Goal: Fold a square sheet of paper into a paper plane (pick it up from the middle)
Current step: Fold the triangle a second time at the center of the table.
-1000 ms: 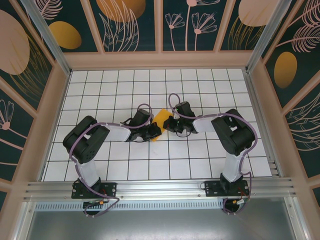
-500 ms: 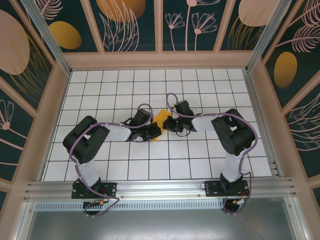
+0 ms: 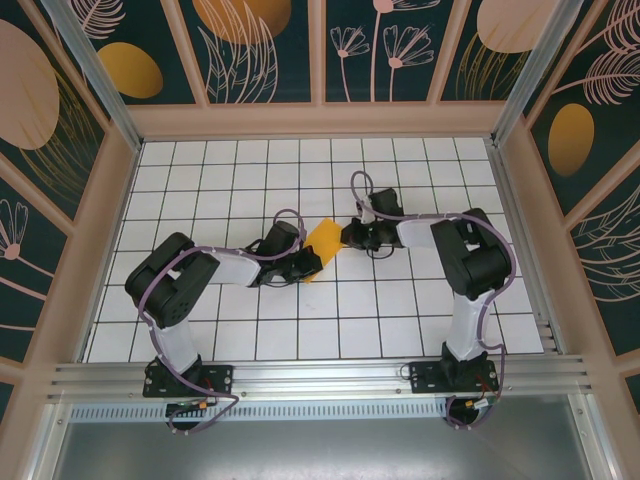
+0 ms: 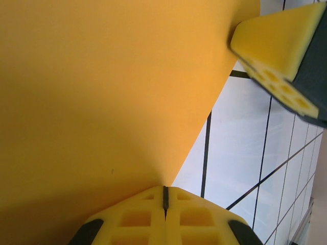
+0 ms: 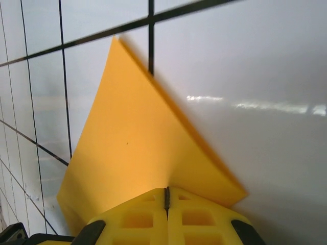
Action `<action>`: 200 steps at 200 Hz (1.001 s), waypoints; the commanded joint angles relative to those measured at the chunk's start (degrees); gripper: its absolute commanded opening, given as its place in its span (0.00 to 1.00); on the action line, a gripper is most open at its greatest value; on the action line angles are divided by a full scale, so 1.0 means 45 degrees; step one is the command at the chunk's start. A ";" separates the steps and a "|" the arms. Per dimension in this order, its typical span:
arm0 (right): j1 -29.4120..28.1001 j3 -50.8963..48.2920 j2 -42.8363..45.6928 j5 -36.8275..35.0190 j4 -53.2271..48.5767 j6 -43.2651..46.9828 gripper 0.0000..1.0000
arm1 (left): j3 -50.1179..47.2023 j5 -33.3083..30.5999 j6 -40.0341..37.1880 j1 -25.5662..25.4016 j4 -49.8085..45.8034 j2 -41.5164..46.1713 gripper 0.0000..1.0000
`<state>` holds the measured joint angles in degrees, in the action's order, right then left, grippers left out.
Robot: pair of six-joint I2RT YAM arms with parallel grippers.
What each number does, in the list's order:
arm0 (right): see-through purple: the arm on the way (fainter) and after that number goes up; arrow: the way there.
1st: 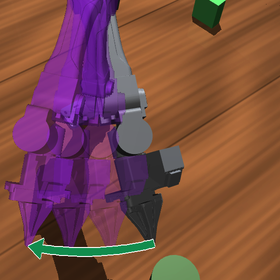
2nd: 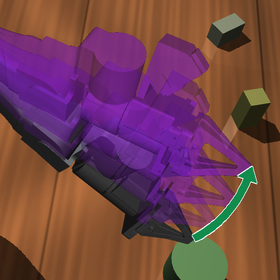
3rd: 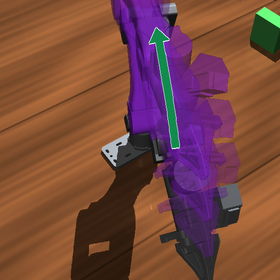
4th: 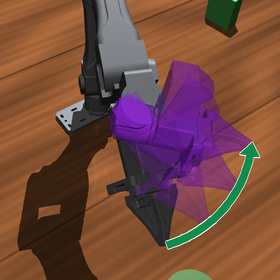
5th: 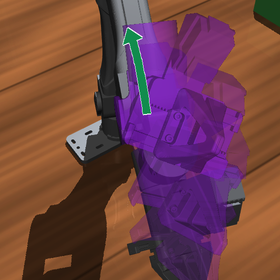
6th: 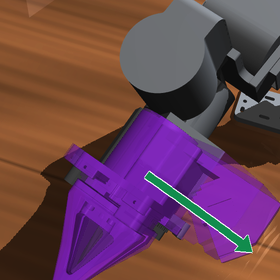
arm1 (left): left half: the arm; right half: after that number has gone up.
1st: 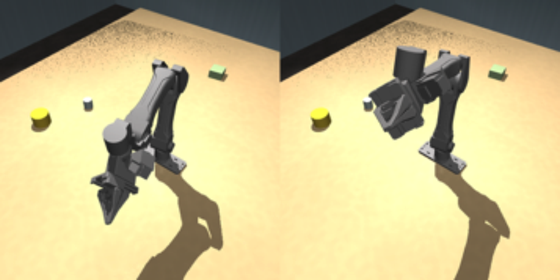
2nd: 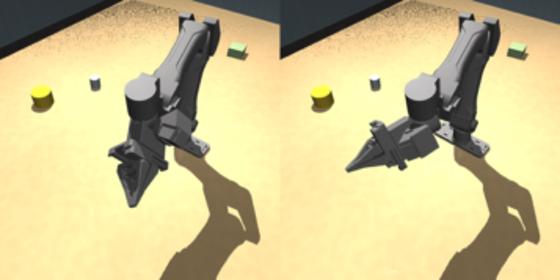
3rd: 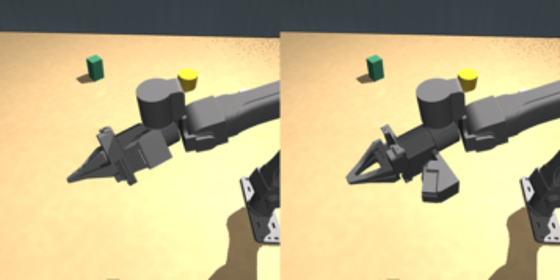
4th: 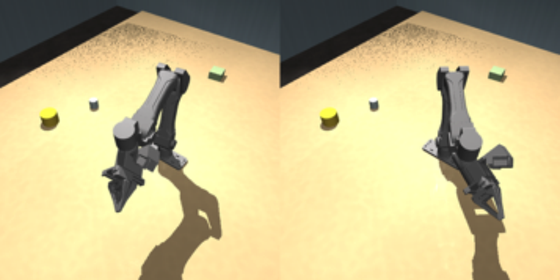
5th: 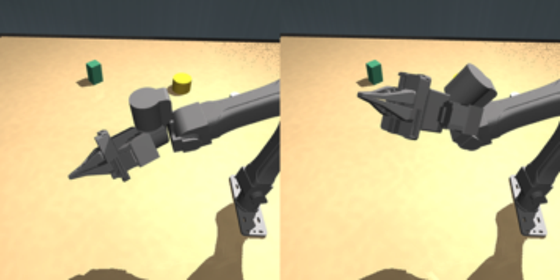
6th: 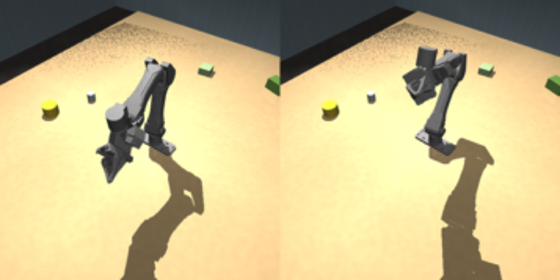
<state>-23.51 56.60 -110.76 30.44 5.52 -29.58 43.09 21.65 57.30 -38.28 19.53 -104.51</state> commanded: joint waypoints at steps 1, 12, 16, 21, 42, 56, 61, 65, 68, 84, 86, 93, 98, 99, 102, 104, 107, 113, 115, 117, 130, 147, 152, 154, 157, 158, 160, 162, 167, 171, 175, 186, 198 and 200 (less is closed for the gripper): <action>0.1003 0.0633 -0.0572 -0.2277 -0.0658 0.0818 0.00 | -0.0650 -0.0551 -0.0098 -0.0054 -0.1860 -0.0272 0.00; 0.1062 0.0934 -0.0443 -0.2644 -0.0906 0.0943 0.00 | -0.0616 -0.0553 -0.0118 -0.0062 -0.1859 -0.0267 0.00; 0.1051 0.1017 -0.0319 -0.2757 -0.0954 0.0967 0.00 | -0.0611 -0.0565 -0.0126 -0.0067 -0.1878 -0.0265 0.00; 0.1040 0.1071 -0.0183 -0.2769 -0.0988 0.0964 0.00 | -0.0591 -0.0591 -0.0126 -0.0051 -0.1867 -0.0242 0.00; 0.0699 0.0991 0.0748 -0.2252 -0.0914 0.0834 0.00 | -0.0523 -0.0630 -0.0144 -0.0057 -0.1862 -0.0238 0.00; 0.0169 0.0691 0.1412 -0.1984 -0.0866 0.0789 0.00 | -0.0516 -0.0728 -0.0116 -0.0050 -0.1843 -0.0214 0.00; -0.0030 0.0520 0.1567 -0.1854 -0.0791 0.0678 0.00 | -0.0513 -0.0734 -0.0118 -0.0066 -0.1812 -0.0223 0.00; -0.0177 0.0401 0.1670 -0.1733 -0.0750 0.0583 0.00 | -0.0511 -0.0727 -0.0099 -0.0056 -0.1792 -0.0226 0.00; -0.0305 0.0305 0.1716 -0.1640 -0.0725 0.0510 0.00 | -0.0525 -0.0729 -0.0089 -0.0063 -0.1787 -0.0232 0.00; -0.0955 -0.0182 0.1770 -0.1175 -0.0388 0.0019 0.00 | -0.0543 -0.0746 -0.0056 -0.0066 -0.1704 -0.0252 0.00; -0.1028 -0.0226 0.1759 -0.1099 -0.0338 -0.0040 0.00 | -0.0550 -0.0748 -0.0057 -0.0067 -0.1703 -0.0252 0.00; -0.1236 -0.0362 0.1638 -0.0822 -0.0105 -0.0249 0.00 | -0.0552 -0.0739 -0.0033 -0.0065 -0.1666 -0.0250 0.00; -0.1356 -0.0422 0.1542 -0.0700 -0.0019 -0.0391 0.00 | -0.0554 -0.0749 -0.0037 -0.0064 -0.1648 -0.0264 0.00; -0.1376 -0.0426 0.1505 -0.0675 0.0002 -0.0414 0.00 | -0.0563 -0.0749 -0.0037 -0.0065 -0.1646 -0.0268 0.00; -0.1424 -0.0455 0.1429 -0.0644 0.0045 -0.0491 0.00 | -0.0551 -0.0748 -0.0038 -0.0057 -0.1628 -0.0271 0.00; -0.1458 -0.0465 0.1381 -0.0609 0.0083 -0.0524 0.00 | -0.0552 -0.0748 -0.0038 -0.0050 -0.1626 -0.0272 0.00; -0.1498 -0.0509 0.1309 -0.0577 0.0165 -0.0583 0.00 | -0.0552 -0.0739 -0.0038 -0.0050 -0.1625 -0.0272 0.00; -0.1560 -0.0553 0.1158 -0.0473 0.0310 -0.0657 0.00 | -0.0552 -0.0719 -0.0038 -0.0065 -0.1629 -0.0274 0.00; -0.1570 -0.0563 0.1113 -0.0445 0.0354 -0.0678 0.00 | -0.0552 -0.0726 -0.0028 -0.0066 -0.1636 -0.0287 0.00; -0.1572 -0.0550 0.1053 -0.0438 0.0370 -0.0688 0.00 | -0.0543 -0.0714 -0.0035 -0.0067 -0.1628 -0.0285 0.00; -0.1555 -0.0501 0.0762 -0.0496 0.0351 -0.0648 0.00 | -0.0528 -0.0709 -0.0066 -0.0067 -0.1635 -0.0306 0.00; -0.1301 -0.0439 0.0473 -0.0711 0.0292 -0.0531 0.00 | -0.0523 -0.0690 -0.0086 -0.0052 -0.1657 -0.0311 0.00; -0.1159 -0.0458 0.0392 -0.0787 0.0295 -0.0535 0.00 | -0.0532 -0.0690 -0.0091 -0.0066 -0.1649 -0.0310 0.00; -0.1079 -0.0466 0.0340 -0.0816 0.0321 -0.0525 0.00 | -0.0542 -0.0690 -0.0095 -0.0062 -0.1660 -0.0316 0.00; -0.0967 -0.0478 0.0290 -0.0852 0.0373 -0.0517 0.00 | -0.0551 -0.0673 -0.0096 -0.0061 -0.1639 -0.0314 0.00; -0.0938 -0.0492 0.0264 -0.0858 0.0384 -0.0507 0.00 | -0.0552 -0.0662 -0.0096 -0.0054 -0.1632 -0.0312 0.00; -0.0843 -0.0489 0.0225 -0.0863 0.0407 -0.0484 0.00 | -0.0552 -0.0668 -0.0081 -0.0064 -0.1627 -0.0311 0.00; -0.0770 -0.0478 0.0191 -0.0879 0.0412 -0.0449 0.00 | -0.0552 -0.0670 -0.0102 -0.0076 -0.1640 -0.0311 0.00; -0.0525 -0.0440 0.0070 -0.0946 0.0372 -0.0359 0.00 | -0.0550 -0.0646 -0.0110 -0.0063 -0.1649 -0.0330 0.00; -0.0337 -0.0377 0.0001 -0.1022 0.0325 -0.0279 0.00 | -0.0550 -0.0650 -0.0115 -0.0056 -0.1659 -0.0330 0.00; -0.0193 -0.0324 -0.0076 -0.1095 0.0303 -0.0196 0.00 | -0.0557 -0.0632 -0.0125 -0.0053 -0.1648 -0.0330 0.00; 0.0349 -0.0228 -0.0217 -0.1271 0.0293 0.0031 0.00 | -0.0562 -0.0622 -0.0134 -0.0056 -0.1649 -0.0330 0.00; 0.0853 0.0051 -0.0352 -0.1644 0.0055 0.0251 0.00 | -0.0610 -0.0575 -0.0116 -0.0066 -0.1594 -0.0348 0.00; 0.0933 0.0072 -0.0349 -0.1680 0.0022 0.0262 0.00 | -0.0625 -0.0573 -0.0116 -0.0057 -0.1578 -0.0335 0.00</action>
<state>-25.41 55.13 -109.80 29.89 6.46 -30.72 43.05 21.39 57.30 -38.37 19.75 -104.40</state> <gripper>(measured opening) 0.050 0.068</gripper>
